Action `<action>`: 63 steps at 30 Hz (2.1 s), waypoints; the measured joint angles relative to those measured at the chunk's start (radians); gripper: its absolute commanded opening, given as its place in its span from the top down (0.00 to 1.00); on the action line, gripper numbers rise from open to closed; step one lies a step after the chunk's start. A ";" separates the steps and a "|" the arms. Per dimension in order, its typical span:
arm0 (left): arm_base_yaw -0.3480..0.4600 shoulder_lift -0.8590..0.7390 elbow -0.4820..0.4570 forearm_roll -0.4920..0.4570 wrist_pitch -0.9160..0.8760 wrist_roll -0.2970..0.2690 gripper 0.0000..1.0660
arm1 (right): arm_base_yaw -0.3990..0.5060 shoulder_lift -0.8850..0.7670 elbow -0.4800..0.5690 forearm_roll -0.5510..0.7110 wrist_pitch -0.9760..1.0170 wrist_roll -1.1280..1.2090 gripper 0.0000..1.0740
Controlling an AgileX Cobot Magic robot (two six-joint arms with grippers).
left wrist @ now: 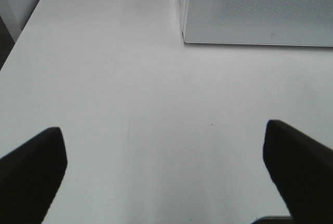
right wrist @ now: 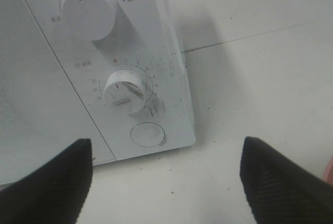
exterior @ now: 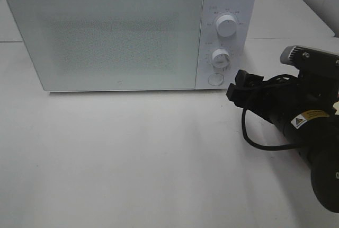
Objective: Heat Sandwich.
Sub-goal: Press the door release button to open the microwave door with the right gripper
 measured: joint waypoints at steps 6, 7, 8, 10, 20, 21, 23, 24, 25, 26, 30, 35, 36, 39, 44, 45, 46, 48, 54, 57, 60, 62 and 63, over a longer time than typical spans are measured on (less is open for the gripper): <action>0.000 0.000 0.000 0.000 0.000 0.000 0.08 | 0.000 0.000 0.000 0.001 0.008 0.363 0.31; 0.000 0.000 0.000 0.000 0.000 0.000 0.08 | 0.000 0.000 0.000 0.004 0.014 0.499 0.32; 0.000 0.000 0.000 0.000 0.000 0.000 0.08 | 0.000 0.000 0.000 0.005 0.015 0.551 0.34; 0.000 0.000 0.000 0.000 0.000 0.000 0.08 | 0.000 0.000 0.000 0.006 0.019 0.613 0.35; 0.000 0.000 0.000 0.000 0.000 0.000 0.08 | 0.000 0.000 0.000 0.006 0.056 1.130 0.61; 0.000 0.000 0.000 0.000 0.000 0.000 0.08 | 0.000 0.000 0.000 0.006 0.057 1.164 0.71; 0.000 0.000 0.000 0.000 0.000 0.000 0.08 | 0.000 0.000 0.000 0.006 0.057 1.193 0.77; 0.000 0.000 0.000 0.000 0.000 0.000 0.08 | 0.000 0.000 0.000 0.006 0.059 1.214 0.82; 0.000 0.000 0.000 0.000 0.000 0.000 0.08 | 0.000 0.000 0.000 0.006 0.071 1.252 0.93; 0.000 0.000 0.000 0.000 0.000 0.000 0.08 | 0.000 0.000 0.000 0.006 0.079 1.265 0.99; 0.000 0.000 0.000 0.000 0.000 0.000 0.08 | 0.000 0.000 0.000 0.006 0.114 1.303 1.00; 0.000 0.000 0.000 0.000 0.000 0.000 0.08 | 0.000 0.000 -0.001 0.006 0.126 1.310 1.00; 0.000 0.000 0.000 0.000 0.000 0.000 0.08 | 0.000 0.000 -0.001 0.006 0.126 1.310 1.00; 0.000 0.000 0.000 0.000 0.000 0.000 0.08 | -0.006 0.001 -0.016 0.006 0.148 1.310 1.00; 0.000 0.000 0.000 0.000 0.000 0.000 0.08 | -0.048 0.028 -0.058 -0.048 0.180 1.310 1.00; 0.000 0.000 0.000 0.000 0.000 0.000 0.08 | -0.048 0.028 -0.058 -0.048 0.180 1.310 1.00; 0.000 0.000 0.000 0.000 0.000 0.000 0.08 | -0.062 0.051 -0.080 -0.073 0.181 1.312 1.00; 0.000 0.000 0.000 0.000 0.000 0.000 0.08 | -0.072 0.073 -0.101 -0.095 0.181 1.327 1.00; 0.000 0.000 0.000 0.000 0.000 0.000 0.08 | -0.085 0.148 -0.168 -0.119 0.213 1.352 1.00; 0.000 0.000 0.000 0.000 0.000 0.000 0.08 | -0.085 0.174 -0.189 -0.121 0.215 1.354 1.00; 0.000 0.000 0.000 0.000 0.000 0.000 0.08 | -0.094 0.210 -0.218 -0.133 0.216 1.355 1.00; 0.000 0.000 0.000 0.000 0.000 0.000 0.08 | -0.110 0.233 -0.235 -0.158 0.225 1.357 1.00; 0.000 0.000 0.000 0.000 0.000 0.000 0.08 | -0.119 0.241 -0.246 -0.172 0.229 1.362 1.00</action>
